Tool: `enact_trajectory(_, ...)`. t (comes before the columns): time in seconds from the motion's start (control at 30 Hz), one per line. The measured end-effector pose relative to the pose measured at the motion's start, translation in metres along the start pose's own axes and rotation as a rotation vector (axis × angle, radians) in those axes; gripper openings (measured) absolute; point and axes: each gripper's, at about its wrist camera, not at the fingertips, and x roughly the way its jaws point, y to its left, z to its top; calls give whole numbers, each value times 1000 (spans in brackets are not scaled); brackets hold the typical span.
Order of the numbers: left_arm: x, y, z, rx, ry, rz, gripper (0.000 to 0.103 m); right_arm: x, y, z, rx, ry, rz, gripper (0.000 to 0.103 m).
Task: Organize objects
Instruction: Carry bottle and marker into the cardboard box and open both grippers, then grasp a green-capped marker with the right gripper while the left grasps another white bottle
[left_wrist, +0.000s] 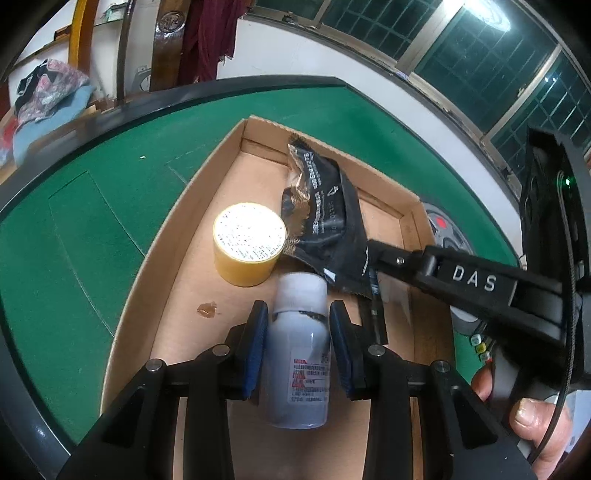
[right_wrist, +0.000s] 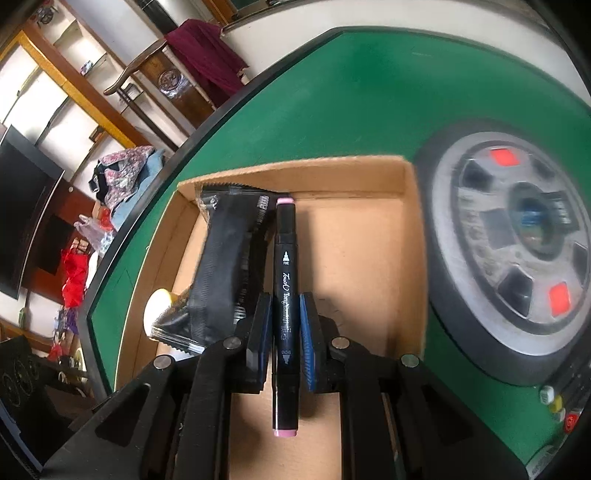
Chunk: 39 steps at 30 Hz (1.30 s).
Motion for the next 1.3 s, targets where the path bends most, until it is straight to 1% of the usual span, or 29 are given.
enact_trajectory(0.1,-2,-3,-2,11,-6,15,30,-5,-3,-1,2,-2,-17,13)
enact_trajectory(0.17,-5,-3,0,13,-9,1,30,-11,-1,2,-3,-11,-15,13)
enact_trajectory(0.23,-12,-3,-2,7,-16,-8,31,-25,-6,-2,6,-31,-17,13)
enact_trajectory(0.33,-23,-7,-7,20,-41,-14,31,-44,-9,-9,12,-60,31,13)
enact_trajectory(0.4,-32,-13,-14,36,-60,-10,31,-60,-12,-20,15,-75,60,14)
enact_trajectory(0.53,-48,-30,-33,86,-81,-39,31,-89,-20,-47,15,-106,109,14)
enact_trajectory(0.6,-57,-42,-42,119,-90,-61,31,-105,-24,-68,15,-119,145,14)
enact_trajectory(0.73,-75,-85,-70,263,-113,-100,31,-135,-40,-104,13,-150,170,14)
enact_trajectory(0.83,-79,-115,-95,383,-82,-150,34,-164,-60,-135,5,-185,160,14)
enact_trajectory(0.87,-78,-124,-102,415,-66,-167,38,-176,-73,-148,3,-201,145,14)
enact_trajectory(0.9,-75,-135,-112,455,-45,-185,41,-183,-81,-156,5,-212,132,18)
enact_trajectory(0.93,-73,-144,-122,487,-26,-199,41,-192,-96,-166,10,-222,108,26)
enact_trajectory(0.97,-71,-150,-128,507,-13,-207,41,-197,-105,-170,12,-226,91,31)
enact_trajectory(1.0,-68,-156,-136,529,1,-213,41,-206,-122,-178,16,-238,58,39)
enact_trajectory(1.03,-64,-164,-144,555,21,-215,41,-213,-137,-182,27,-248,31,44)
enact_trajectory(1.1,-61,-172,-151,576,33,-217,41,-224,-163,-188,73,-267,-1,47)
enact_trajectory(1.13,-59,-176,-153,584,38,-217,41,-226,-178,-189,92,-265,4,55)
enact_trajectory(1.17,-59,-178,-154,586,40,-217,41,-226,-186,-190,104,-257,4,57)
enact_trajectory(1.23,-59,-180,-153,584,40,-222,41,-222,-207,-193,161,-246,-19,57)
enact_trajectory(1.27,-60,-179,-152,581,39,-225,41,-221,-211,-195,162,-237,-14,57)
enact_trajectory(1.3,-61,-179,-150,575,35,-228,41,-215,-214,-195,165,-209,-3,57)
